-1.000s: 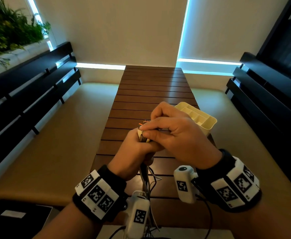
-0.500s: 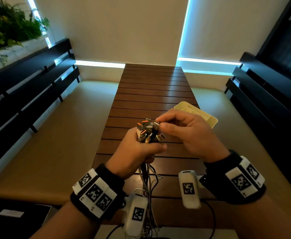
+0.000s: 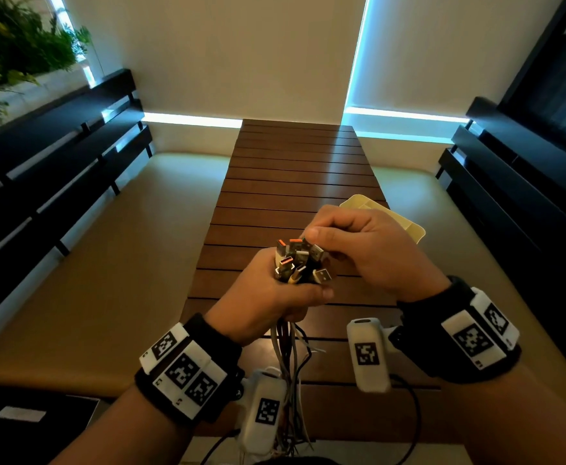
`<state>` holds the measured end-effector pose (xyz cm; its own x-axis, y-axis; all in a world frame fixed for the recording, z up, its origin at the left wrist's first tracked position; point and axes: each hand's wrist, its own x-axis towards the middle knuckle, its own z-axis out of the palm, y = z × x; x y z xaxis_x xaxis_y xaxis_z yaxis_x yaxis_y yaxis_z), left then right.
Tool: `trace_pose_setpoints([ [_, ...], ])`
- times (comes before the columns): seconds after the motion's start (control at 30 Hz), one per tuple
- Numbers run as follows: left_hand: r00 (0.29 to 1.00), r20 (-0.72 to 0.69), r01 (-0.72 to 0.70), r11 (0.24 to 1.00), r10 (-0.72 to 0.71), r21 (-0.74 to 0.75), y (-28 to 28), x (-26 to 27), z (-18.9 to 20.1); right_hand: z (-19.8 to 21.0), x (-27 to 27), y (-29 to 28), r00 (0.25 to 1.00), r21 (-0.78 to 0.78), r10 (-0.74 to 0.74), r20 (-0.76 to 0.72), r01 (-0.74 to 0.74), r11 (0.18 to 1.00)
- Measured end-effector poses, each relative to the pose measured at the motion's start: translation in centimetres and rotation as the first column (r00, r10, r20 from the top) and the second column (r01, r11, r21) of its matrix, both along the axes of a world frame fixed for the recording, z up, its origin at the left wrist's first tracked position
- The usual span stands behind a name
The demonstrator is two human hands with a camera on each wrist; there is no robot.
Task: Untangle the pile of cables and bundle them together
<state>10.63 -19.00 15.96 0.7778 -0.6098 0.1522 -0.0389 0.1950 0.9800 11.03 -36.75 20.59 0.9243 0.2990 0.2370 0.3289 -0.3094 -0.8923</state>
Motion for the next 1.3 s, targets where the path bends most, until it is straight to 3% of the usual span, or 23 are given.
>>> trace_pose_setpoints([
  [0.1,0.999,0.038,-0.019,1.000,0.019,-0.004,0.1,0.1,-0.1,-0.1,-0.1,0.1,0.999,-0.050,-0.030,0.022,0.031,0.998],
  [0.23,0.996,0.030,-0.087,0.995,0.088,-0.049,0.4,0.5,-0.2,-0.5,-0.7,0.1,0.988,0.000,-0.129,0.085,0.130,0.992],
  [0.4,0.987,0.055,-0.146,0.989,0.148,-0.038,0.2,0.8,0.2,-1.5,-0.8,0.7,0.988,-0.053,-0.070,0.136,0.078,0.996],
  [0.47,0.982,0.050,-0.176,0.981,0.180,-0.080,-0.1,0.9,0.9,-2.3,-0.5,1.1,0.998,0.157,-0.059,0.007,0.057,0.986],
  [0.57,0.948,0.147,-0.276,0.959,0.283,-0.069,-0.4,1.3,2.0,-4.4,-0.7,2.6,0.932,0.532,0.235,-0.275,-0.057,0.845],
  [0.63,0.910,0.185,-0.369,0.928,0.371,-0.043,-0.2,1.9,2.6,-5.9,-1.4,3.8,0.867,0.576,0.376,-0.326,-0.133,0.807],
  [0.73,0.866,0.200,-0.459,0.888,0.457,-0.043,0.3,2.7,2.8,-6.8,-2.1,4.7,0.882,0.443,0.301,-0.363,-0.121,0.888],
  [0.8,0.864,0.184,-0.468,0.883,0.468,-0.048,0.5,2.7,2.8,-7.0,-2.3,4.9,0.946,0.310,0.162,-0.282,-0.069,0.948],
  [0.9,0.899,0.123,-0.412,0.907,0.420,-0.087,0.5,2.3,2.7,-7.1,-2.2,5.0,0.985,0.226,0.079,-0.153,-0.043,0.973],
  [1.07,0.961,0.045,-0.267,0.960,0.271,-0.083,0.8,1.6,2.2,-6.7,-2.0,4.5,0.994,0.160,0.058,-0.097,-0.042,0.986],
  [1.3,0.958,0.005,-0.285,0.950,0.288,-0.128,1.3,1.8,3.2,-6.6,-1.7,4.9,0.977,0.202,0.164,-0.136,-0.134,0.970],
])
